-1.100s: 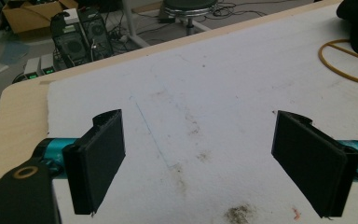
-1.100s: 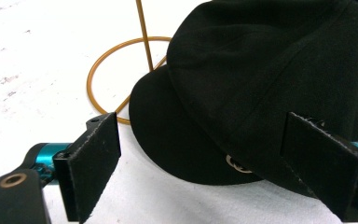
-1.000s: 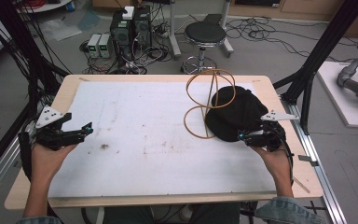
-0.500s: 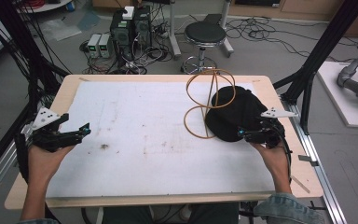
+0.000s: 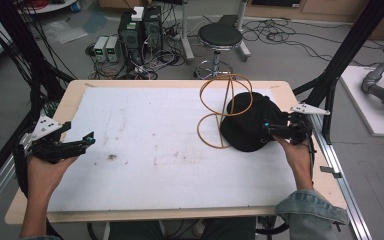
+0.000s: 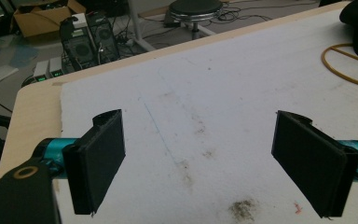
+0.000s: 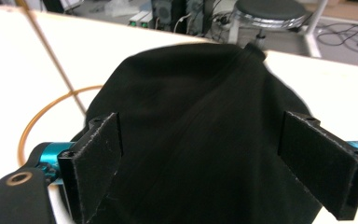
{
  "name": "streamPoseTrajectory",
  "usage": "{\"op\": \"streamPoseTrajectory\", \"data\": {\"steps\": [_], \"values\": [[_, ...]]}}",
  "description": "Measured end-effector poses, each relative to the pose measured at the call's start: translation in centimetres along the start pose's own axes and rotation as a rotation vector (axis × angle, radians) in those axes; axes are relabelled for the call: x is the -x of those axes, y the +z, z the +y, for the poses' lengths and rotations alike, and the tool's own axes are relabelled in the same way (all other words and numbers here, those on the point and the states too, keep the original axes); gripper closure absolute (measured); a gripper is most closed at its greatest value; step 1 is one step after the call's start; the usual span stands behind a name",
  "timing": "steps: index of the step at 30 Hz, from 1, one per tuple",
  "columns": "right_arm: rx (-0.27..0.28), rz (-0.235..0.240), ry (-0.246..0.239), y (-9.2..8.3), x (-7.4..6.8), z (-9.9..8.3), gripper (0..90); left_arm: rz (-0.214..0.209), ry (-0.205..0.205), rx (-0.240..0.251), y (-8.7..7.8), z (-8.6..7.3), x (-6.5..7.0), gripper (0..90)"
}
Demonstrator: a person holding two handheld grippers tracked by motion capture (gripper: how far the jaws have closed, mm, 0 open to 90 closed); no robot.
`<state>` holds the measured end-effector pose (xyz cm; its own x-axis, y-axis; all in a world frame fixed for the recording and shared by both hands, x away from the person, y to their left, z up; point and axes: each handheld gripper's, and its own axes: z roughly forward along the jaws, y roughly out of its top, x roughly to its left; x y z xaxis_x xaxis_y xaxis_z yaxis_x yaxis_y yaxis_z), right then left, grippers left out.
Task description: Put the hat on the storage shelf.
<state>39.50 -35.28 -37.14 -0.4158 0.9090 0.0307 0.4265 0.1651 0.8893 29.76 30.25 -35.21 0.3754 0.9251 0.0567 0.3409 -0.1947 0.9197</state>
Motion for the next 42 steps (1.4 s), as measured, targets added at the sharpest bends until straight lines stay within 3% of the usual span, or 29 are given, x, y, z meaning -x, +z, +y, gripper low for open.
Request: {"op": "streamPoseTrajectory", "data": {"steps": [9,13,17,25,30,35,42], "values": [[0.056,-0.055,0.039,1.9,1.4,1.5,14.5,-0.001,-0.001,-0.004,0.1,-0.1,0.0,17.6],[0.116,-0.088,0.050,2.7,1.7,1.6,16.0,-0.001,-0.001,-0.005,0.2,-0.2,0.0,17.6],[0.120,-0.067,0.123,3.8,2.4,1.1,16.0,0.000,0.001,-0.005,0.2,-0.2,0.0,17.6],[0.131,-0.059,0.207,5.6,3.4,0.3,17.2,0.000,0.000,-0.008,0.2,-0.2,0.0,17.6],[0.112,-0.045,0.206,6.1,3.4,0.1,21.9,0.000,0.000,-0.009,0.3,-0.3,-0.1,17.6],[0.067,-0.034,0.212,6.7,3.4,-0.2,33.6,0.000,-0.002,-0.006,0.2,-0.2,0.0,17.6],[0.057,-0.055,0.192,6.6,3.2,-0.1,57.9,0.001,-0.003,-0.005,0.2,-0.2,-0.1,17.6]]}}
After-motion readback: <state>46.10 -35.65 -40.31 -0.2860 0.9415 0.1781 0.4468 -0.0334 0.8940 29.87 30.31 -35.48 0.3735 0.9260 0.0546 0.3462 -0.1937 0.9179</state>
